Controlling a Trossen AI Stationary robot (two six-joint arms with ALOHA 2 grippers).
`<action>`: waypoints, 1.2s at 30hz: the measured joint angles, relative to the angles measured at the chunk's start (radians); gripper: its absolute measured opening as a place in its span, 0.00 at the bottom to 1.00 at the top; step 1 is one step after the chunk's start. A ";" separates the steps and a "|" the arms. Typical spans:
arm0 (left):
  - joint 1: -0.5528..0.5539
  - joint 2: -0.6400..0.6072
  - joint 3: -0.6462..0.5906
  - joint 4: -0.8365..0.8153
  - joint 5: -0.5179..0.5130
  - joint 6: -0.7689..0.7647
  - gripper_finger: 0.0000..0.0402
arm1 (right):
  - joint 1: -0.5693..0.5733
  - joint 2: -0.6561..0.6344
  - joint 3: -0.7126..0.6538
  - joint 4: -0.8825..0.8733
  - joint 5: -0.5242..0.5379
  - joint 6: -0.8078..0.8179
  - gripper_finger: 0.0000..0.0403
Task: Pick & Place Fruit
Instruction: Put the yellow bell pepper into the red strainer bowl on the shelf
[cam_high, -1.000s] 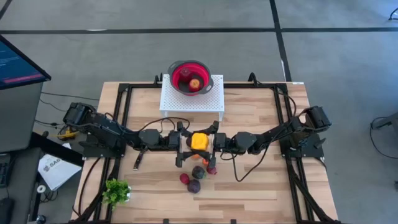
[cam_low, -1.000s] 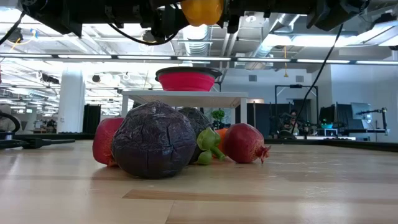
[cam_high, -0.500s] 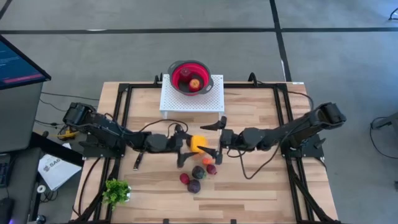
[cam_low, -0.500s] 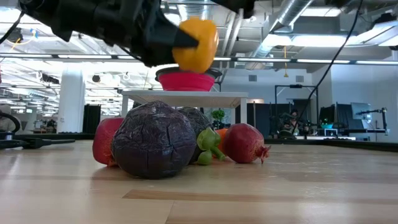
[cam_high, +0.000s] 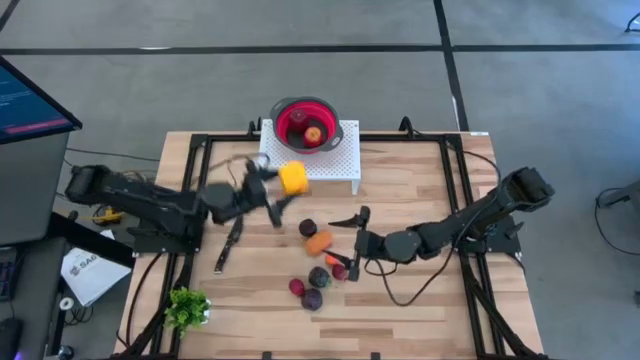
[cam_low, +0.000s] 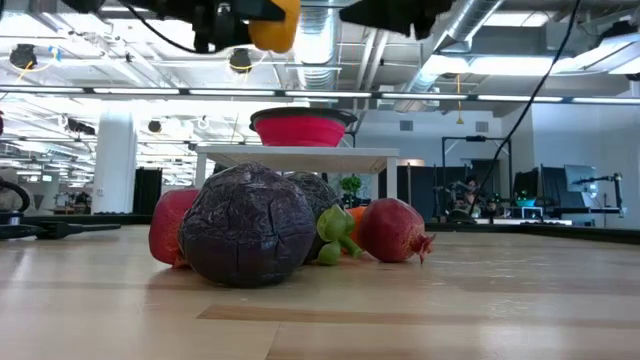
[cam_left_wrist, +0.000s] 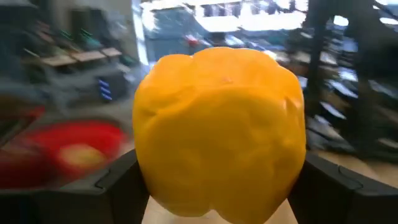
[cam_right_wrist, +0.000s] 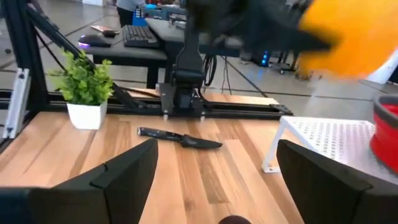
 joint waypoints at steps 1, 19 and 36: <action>0.037 -0.013 0.019 -0.025 0.000 0.023 0.74 | -0.002 0.018 0.000 0.022 0.000 0.000 0.80; 0.611 0.228 0.362 -0.440 0.409 0.089 0.78 | -0.024 0.087 0.000 0.180 -0.004 0.000 0.79; 0.671 0.309 0.362 -0.440 0.404 0.085 0.83 | -0.006 0.087 0.000 0.168 -0.004 0.000 0.79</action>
